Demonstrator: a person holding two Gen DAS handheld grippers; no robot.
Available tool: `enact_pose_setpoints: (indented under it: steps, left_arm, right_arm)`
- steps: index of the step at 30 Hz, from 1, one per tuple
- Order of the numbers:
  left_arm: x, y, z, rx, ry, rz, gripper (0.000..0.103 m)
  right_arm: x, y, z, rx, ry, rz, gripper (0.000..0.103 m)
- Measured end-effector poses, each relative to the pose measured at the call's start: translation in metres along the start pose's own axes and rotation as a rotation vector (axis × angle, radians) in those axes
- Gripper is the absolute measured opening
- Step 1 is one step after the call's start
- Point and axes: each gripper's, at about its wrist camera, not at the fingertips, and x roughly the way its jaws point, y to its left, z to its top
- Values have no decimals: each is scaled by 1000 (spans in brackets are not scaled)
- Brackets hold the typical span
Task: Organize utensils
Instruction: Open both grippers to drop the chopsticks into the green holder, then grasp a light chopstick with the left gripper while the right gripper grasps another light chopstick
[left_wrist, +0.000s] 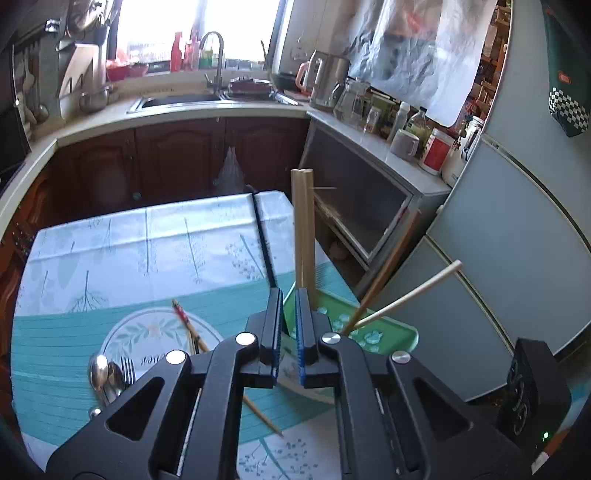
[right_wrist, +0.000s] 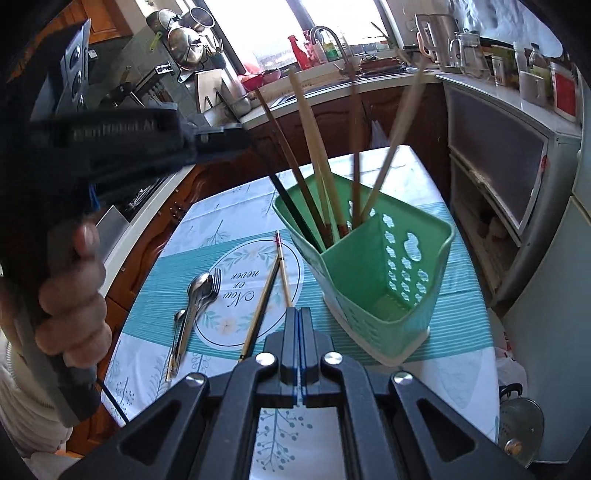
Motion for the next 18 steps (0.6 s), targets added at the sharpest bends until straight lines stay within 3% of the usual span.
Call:
enact_pose_setpoints:
  steps: [5, 11, 15, 18]
  left_arm:
    - [-12, 27, -10, -68, 8, -3, 19]
    - [-22, 66, -33, -99, 27, 81, 20]
    - [-4, 91, -65, -115, 133, 133, 20]
    - [24, 106, -97, -132, 267, 179, 20]
  right_arm:
    - [7, 3, -1, -10, 13, 8, 0]
    - [19, 8, -6, -33, 45, 23, 0]
    - [32, 14, -10, -53, 78, 29, 0]
    - [42, 19, -14, -68, 103, 28, 0]
